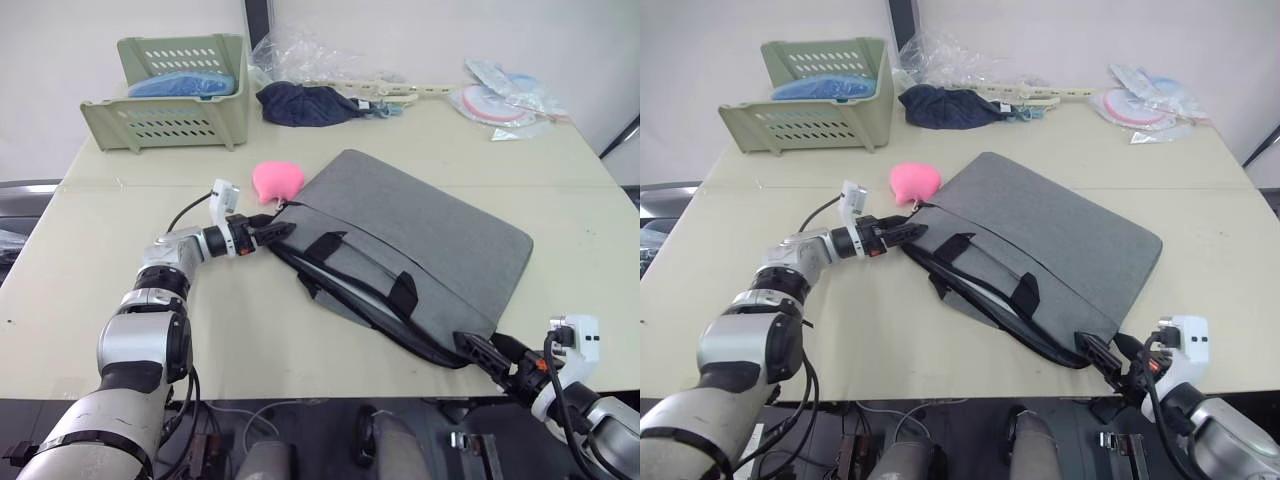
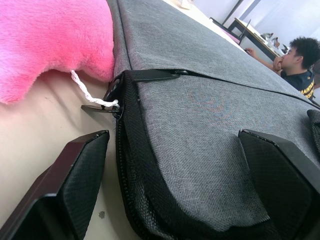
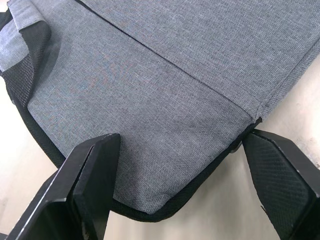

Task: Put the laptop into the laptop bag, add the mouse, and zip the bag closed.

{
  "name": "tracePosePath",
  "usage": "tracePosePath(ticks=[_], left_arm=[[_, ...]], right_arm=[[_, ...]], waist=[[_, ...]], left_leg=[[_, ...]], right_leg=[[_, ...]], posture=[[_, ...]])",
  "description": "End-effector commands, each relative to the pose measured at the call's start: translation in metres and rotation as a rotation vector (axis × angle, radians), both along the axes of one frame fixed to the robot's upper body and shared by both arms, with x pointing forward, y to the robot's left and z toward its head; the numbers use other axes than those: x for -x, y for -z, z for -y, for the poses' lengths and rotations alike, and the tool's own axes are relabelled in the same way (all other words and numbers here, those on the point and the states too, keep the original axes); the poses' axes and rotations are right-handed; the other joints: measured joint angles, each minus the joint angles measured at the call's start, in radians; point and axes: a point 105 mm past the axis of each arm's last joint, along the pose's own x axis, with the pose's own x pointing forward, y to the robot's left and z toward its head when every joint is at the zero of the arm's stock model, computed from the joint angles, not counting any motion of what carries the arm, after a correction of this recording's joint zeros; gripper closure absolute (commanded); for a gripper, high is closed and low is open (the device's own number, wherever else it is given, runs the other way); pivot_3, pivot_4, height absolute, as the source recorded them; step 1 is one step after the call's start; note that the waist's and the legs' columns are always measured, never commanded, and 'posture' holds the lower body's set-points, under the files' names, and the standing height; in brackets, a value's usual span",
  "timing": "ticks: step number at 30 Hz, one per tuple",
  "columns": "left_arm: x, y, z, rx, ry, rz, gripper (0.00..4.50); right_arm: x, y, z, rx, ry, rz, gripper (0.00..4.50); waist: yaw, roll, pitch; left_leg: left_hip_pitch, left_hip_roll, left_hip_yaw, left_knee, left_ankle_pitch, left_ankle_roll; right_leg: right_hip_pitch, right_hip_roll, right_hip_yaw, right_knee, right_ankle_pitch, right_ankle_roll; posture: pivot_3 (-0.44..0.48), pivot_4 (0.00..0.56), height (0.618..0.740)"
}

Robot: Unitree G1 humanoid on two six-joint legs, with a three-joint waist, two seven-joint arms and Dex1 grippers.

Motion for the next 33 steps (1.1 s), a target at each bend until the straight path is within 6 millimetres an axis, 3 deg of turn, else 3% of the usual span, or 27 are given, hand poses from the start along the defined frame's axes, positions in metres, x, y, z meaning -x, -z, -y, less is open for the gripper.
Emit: tracePosePath(ticks=[1,8,16,30,31,33], left_arm=[[-0.002,0.002,-0.007,0.027,-0.055,-0.033,0.00],[-0.002,0.011,-0.007,0.087,-0.096,-0.122,0.00],[0.008,0.032,0.000,0.015,-0.032,-0.213,0.00],[0.009,0.036,0.004,-0.023,-0.019,-0.235,0.00],[0.010,0.035,0.005,-0.012,-0.015,-0.238,0.42],[0.011,0.035,0.005,-0.022,-0.001,-0.243,0.77]], right_arm=[[0.000,-0.002,-0.001,-0.004,-0.001,0.010,0.35],[0.002,0.001,-0.001,0.001,-0.001,-0.001,0.35],[-0.001,0.003,0.001,0.006,0.006,-0.001,0.35],[-0.004,0.005,0.002,0.011,0.007,-0.002,0.35],[-0.004,0.005,0.002,0.010,0.009,-0.001,0.22],[-0.005,0.006,0.003,0.011,0.011,-0.001,0.22]], waist=[[-0.001,0.000,0.000],[-0.002,0.000,-0.002],[-0.002,0.000,-0.007],[-0.002,0.003,-0.015],[-0.002,0.003,-0.015],[-0.002,0.003,-0.015]], left_leg=[[0.000,0.000,0.000,0.000,0.000,0.000],[0.000,0.000,0.000,0.000,0.000,0.000],[0.001,0.000,0.001,0.000,0.000,0.000],[0.002,0.000,0.001,0.000,-0.001,0.001],[0.002,0.000,0.001,0.000,-0.001,0.002],[0.002,0.000,0.001,0.000,-0.001,0.002]], right_leg=[[0.000,0.000,0.000,0.000,0.000,0.000],[0.000,0.000,0.000,0.000,0.000,0.000],[0.000,0.000,0.000,0.000,0.000,0.000],[0.001,0.000,0.000,0.000,0.000,0.000],[0.002,0.000,0.000,0.000,0.000,0.000],[0.002,0.000,0.000,-0.001,0.000,0.000]], posture=[[0.000,0.150,0.740],[0.000,0.150,0.740],[0.000,0.150,0.740],[0.000,0.150,0.740],[0.000,0.150,0.740],[0.000,0.150,0.740]])
